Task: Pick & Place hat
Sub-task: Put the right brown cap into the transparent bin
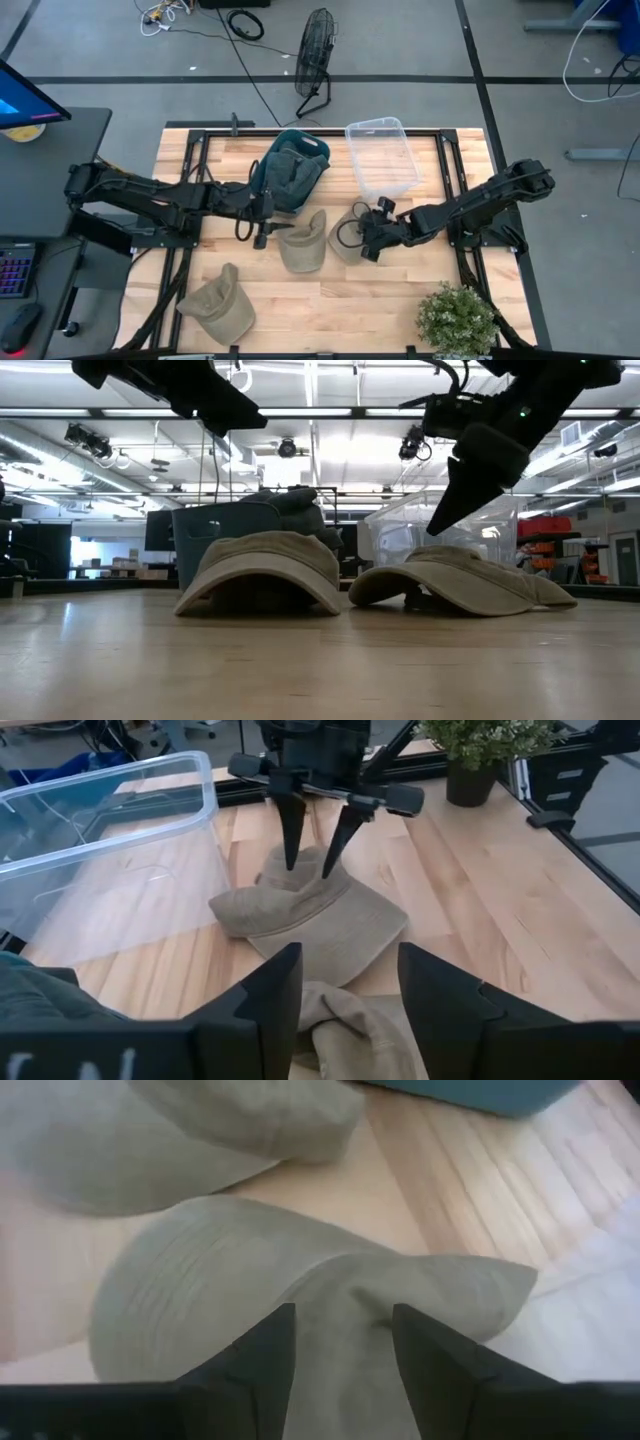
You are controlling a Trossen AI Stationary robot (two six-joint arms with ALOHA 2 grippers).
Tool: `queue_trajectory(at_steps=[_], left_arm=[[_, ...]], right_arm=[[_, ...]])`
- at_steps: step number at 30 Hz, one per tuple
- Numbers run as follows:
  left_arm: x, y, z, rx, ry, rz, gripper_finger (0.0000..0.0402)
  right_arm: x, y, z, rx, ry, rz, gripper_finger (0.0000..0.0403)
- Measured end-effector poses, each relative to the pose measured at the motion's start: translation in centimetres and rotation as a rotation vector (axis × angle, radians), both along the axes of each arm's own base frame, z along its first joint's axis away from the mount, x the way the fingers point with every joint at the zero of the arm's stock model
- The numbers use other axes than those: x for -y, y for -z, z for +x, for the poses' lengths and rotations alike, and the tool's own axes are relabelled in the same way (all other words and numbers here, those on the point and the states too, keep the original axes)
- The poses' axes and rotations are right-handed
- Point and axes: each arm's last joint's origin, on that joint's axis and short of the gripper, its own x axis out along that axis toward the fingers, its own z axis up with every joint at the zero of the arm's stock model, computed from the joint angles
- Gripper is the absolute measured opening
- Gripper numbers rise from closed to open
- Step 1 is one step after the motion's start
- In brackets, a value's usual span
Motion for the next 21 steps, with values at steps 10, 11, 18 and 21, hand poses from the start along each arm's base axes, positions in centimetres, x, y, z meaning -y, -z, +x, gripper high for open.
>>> queue_trajectory(at_steps=[10, 11, 18, 21], left_arm=[[0.0, 0.0, 0.0, 0.000, 0.000, 0.000, 0.0172], [0.0, 0.0, 0.0, 0.000, 0.000, 0.000, 0.0172], [0.0, 0.0, 0.0, -0.002, 0.000, 0.001, 0.0172], [0.0, 0.0, 0.0, -0.002, 0.000, 0.001, 0.0172]], right_arm=[[0.3, 1.0, 0.3, -0.015, 0.094, 0.138, 0.0171], [0.3, 1.3, 0.4, -0.023, 0.099, 0.139, 0.0171], [0.1, 3.4, 1.2, -0.068, 0.094, 0.112, 0.0170], [0.0, 3.6, 1.5, -0.067, 0.072, 0.105, 0.0149]])
